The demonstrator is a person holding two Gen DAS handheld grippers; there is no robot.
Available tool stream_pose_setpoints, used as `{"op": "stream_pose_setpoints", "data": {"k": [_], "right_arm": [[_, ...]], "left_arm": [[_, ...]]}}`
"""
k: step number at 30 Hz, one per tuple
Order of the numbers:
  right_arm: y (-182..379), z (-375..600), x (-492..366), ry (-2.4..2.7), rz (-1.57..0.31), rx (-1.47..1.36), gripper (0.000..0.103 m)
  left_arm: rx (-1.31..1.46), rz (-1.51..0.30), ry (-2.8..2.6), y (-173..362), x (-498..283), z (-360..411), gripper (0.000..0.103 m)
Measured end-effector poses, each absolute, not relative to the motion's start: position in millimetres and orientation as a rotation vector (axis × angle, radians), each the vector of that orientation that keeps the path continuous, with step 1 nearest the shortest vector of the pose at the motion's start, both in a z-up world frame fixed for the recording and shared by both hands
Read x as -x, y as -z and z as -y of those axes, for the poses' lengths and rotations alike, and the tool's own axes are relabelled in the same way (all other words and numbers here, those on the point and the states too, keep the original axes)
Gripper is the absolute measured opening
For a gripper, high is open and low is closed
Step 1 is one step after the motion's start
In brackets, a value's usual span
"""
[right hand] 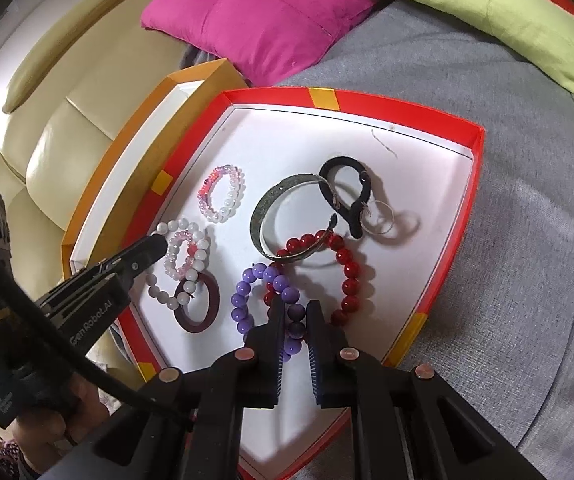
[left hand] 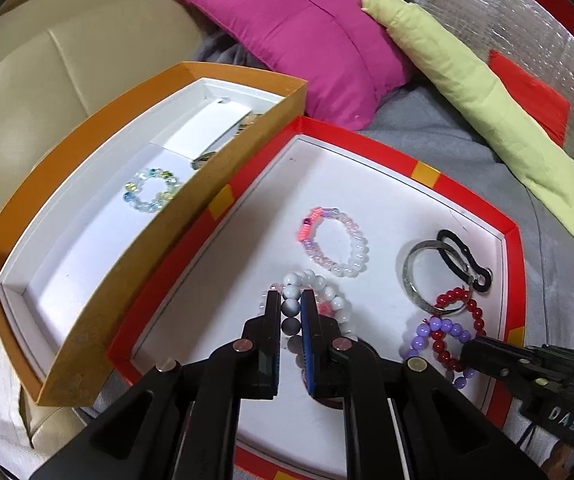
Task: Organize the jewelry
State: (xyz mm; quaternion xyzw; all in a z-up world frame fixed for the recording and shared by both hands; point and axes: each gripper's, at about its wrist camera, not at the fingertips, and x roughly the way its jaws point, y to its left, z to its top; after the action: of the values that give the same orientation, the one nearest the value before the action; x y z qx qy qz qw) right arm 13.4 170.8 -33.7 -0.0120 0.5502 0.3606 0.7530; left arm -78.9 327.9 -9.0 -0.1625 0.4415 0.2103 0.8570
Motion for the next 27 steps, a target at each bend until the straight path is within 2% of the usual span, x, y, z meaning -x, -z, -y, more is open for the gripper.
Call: {"op": "stream_pose_setpoints", "data": {"k": [1, 2, 3, 4, 5, 6, 10, 13, 15, 16, 19, 27], "right_arm": [[32, -168, -14, -0.785, -1.198, 0.012, 0.014], [29, -164, -14, -0.78, -1.189, -0.003, 0.021], [26, -161, -14, -0.776, -1.18, -0.01, 0.029], [22, -157, -13, -0.772, -1.168, -0.016, 0.033], [17, -153, -12, -0.768, -1.153, -0.022, 0.043], [11, -149, -10, -0.765, -1.133, -0.025, 0.053], [-21, -134, 5, -0.736, -1.025, 0.04, 0.062], [-50, -122, 26, -0.701, -0.882, 0.138, 0.078], [-65, -113, 39, -0.679, -0.799, 0.207, 0.096], [-70, -109, 45, -0.67, -0.766, 0.234, 0.1], [-82, -92, 63, -0.613, -0.666, 0.33, 0.103], [-65, -64, 73, -0.589, -0.734, 0.435, 0.103]], "left_arm": [[0.331, -0.922, -0.454, 7, 81, -328, 0.01], [0.325, -0.919, -0.462, 5, 83, -327, 0.014], [0.322, -0.914, -0.47, 3, 86, -326, 0.024], [0.326, -0.904, -0.476, -1, 89, -326, 0.03], [0.331, -0.883, -0.484, -7, 94, -325, 0.044], [0.33, -0.864, -0.495, -12, 97, -323, 0.051], [0.314, -0.813, -0.531, -33, 112, -312, 0.06], [0.3, -0.77, -0.558, -48, 125, -301, 0.066], [0.282, -0.746, -0.574, -57, 134, -290, 0.072], [0.274, -0.738, -0.585, -60, 137, -286, 0.073], [0.239, -0.726, -0.619, -68, 147, -269, 0.082], [0.21, -0.747, -0.647, -70, 166, -230, 0.083]]}}
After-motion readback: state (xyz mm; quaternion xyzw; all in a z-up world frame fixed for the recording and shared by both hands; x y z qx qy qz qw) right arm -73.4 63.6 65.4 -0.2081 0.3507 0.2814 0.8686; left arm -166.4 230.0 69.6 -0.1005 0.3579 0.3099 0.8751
